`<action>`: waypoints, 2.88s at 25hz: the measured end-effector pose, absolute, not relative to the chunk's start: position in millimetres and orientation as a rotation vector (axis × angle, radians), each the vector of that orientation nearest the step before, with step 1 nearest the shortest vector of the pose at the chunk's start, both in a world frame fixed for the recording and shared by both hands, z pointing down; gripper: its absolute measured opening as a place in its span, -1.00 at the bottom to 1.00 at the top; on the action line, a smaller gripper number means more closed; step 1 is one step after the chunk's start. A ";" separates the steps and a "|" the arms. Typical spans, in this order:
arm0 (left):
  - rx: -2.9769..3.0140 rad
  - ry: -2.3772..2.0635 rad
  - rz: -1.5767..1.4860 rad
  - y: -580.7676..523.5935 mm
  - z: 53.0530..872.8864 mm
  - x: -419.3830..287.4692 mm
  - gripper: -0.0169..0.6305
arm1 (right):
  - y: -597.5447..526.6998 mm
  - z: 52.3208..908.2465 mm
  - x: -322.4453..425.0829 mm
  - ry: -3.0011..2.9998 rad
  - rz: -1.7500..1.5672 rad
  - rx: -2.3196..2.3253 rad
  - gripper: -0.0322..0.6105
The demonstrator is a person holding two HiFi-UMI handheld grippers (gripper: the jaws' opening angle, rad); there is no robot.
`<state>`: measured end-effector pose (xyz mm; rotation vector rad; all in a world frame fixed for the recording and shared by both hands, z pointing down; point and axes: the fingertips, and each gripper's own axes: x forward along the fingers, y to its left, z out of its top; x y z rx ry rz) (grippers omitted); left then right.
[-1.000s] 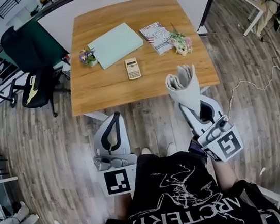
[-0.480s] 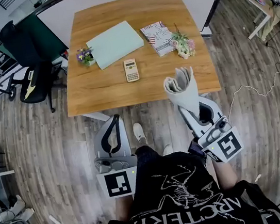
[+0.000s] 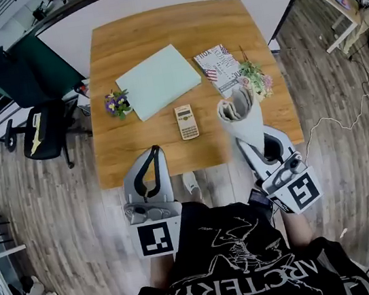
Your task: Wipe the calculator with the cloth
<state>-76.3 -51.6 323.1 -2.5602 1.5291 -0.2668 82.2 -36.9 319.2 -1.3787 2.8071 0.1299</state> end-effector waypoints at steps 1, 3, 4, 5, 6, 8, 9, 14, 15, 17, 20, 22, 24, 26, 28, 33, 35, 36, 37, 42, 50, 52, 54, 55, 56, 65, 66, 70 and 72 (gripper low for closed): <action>-2.565 1.511 -0.271 -66.6 320.9 -81.9 -0.92 | -50.9 316.7 76.0 2.802 0.134 -1.390 -0.62; -2.576 1.482 -0.278 -94.6 317.5 -94.3 -0.92 | -77.5 312.8 63.2 2.791 0.140 -1.413 -0.62; -2.580 1.464 -0.285 -106.6 316.6 -99.9 -0.92 | -89.0 311.2 57.1 2.786 0.142 -1.423 -0.62; -2.582 1.440 -0.297 -117.0 316.1 -104.5 -0.92 | -98.9 309.8 51.6 2.781 0.145 -1.431 -0.62; -2.584 1.419 -0.307 -126.2 316.2 -108.0 -0.92 | -107.4 309.0 46.8 2.777 0.146 -1.438 -0.62; -2.606 1.419 -0.293 -142.0 317.2 -112.9 -0.92 | -121.5 309.1 39.8 2.777 0.140 -1.449 -0.62; -2.622 1.431 -0.280 -148.7 318.5 -114.2 -0.92 | -127.3 310.1 37.8 2.780 0.135 -1.454 -0.62; -2.634 1.434 -0.282 -172.5 323.9 -111.1 -0.92 | -151.3 314.7 39.8 2.789 0.120 -1.456 -0.62; -2.630 1.444 -0.274 -174.1 323.9 -110.5 -0.92 | -153.8 314.9 40.3 2.793 0.123 -1.449 -0.62; -2.622 1.466 -0.270 -176.0 324.6 -108.7 -0.92 | -158.6 314.6 41.0 2.803 0.132 -1.425 -0.62; -2.609 1.496 -0.268 -179.2 323.0 -104.6 -0.92 | -166.1 312.4 43.1 2.813 0.145 -1.390 -0.62; -2.594 1.510 -0.265 -180.6 320.5 -101.8 -0.92 | -169.1 309.8 45.5 2.818 0.155 -1.368 -0.62; -2.582 1.529 -0.257 -181.6 318.8 -99.7 -0.92 | -171.9 309.5 47.8 2.827 0.159 -1.349 -0.62; -2.572 1.542 -0.255 -182.4 317.9 -98.9 -0.92 | -174.9 311.8 48.8 2.841 0.160 -1.339 -0.62; -2.560 1.549 -0.257 -182.5 316.2 -98.9 -0.92 | -178.3 316.8 46.9 2.872 0.170 -1.325 -0.62; -2.562 1.596 -0.284 -177.8 320.8 -99.1 -0.92 | -187.5 366.8 32.2 3.167 0.300 -1.251 -0.62; -2.552 1.605 -0.283 -175.6 319.9 -99.9 -0.92 | -194.9 393.8 21.2 3.291 0.441 -1.212 -0.62; -2.544 1.611 -0.281 -174.1 318.7 -100.9 -0.92 | -199.4 407.1 14.4 3.349 0.551 -1.172 -0.62; -2.536 1.621 -0.279 -172.3 317.5 -102.2 -0.92 | -203.6 421.8 7.7 3.408 0.642 -1.123 -0.62; -2.502 1.719 -0.303 -157.3 319.9 -118.3 -0.92 | -214.2 517.5 -23.9 3.744 1.002 -0.775 -0.62; -2.377 1.886 -0.317 -131.5 320.0 -159.8 -0.92 | -225.1 695.6 -35.1 4.137 1.289 -0.084 -0.62; -2.344 1.911 -0.312 -125.8 319.1 -169.3 -0.92 | -233.1 720.4 -31.5 4.205 1.220 -0.090 -0.62; -2.338 1.938 -0.319 -120.1 320.6 -175.2 -0.92 | -239.4 735.1 -28.4 4.261 1.122 -0.114 -0.62; -2.333 1.946 -0.323 -117.4 321.3 -177.4 -0.92 | -240.8 738.7 -28.1 4.277 1.085 -0.113 -0.62; -2.326 1.946 -0.323 -115.1 321.5 -178.8 -0.92 | -241.3 740.4 -28.8 4.283 1.069 -0.104 -0.62; -2.378 1.957 -0.364 -110.9 332.0 -174.5 -0.92 | -236.6 737.0 -32.4 4.288 0.963 -0.125 -0.62; -2.382 1.950 -0.360 -112.0 331.2 -173.3 -0.92 | -232.8 735.9 -33.2 4.287 0.960 -0.111 -0.62; -2.414 1.911 -0.339 -121.1 329.6 -165.1 -0.92 | -209.9 734.4 -33.9 4.280 0.959 -0.039 -0.62; -2.437 1.877 -0.333 -126.2 329.3 -158.0 -0.92 | -198.3 733.5 -34.9 4.277 0.929 -0.038 -0.62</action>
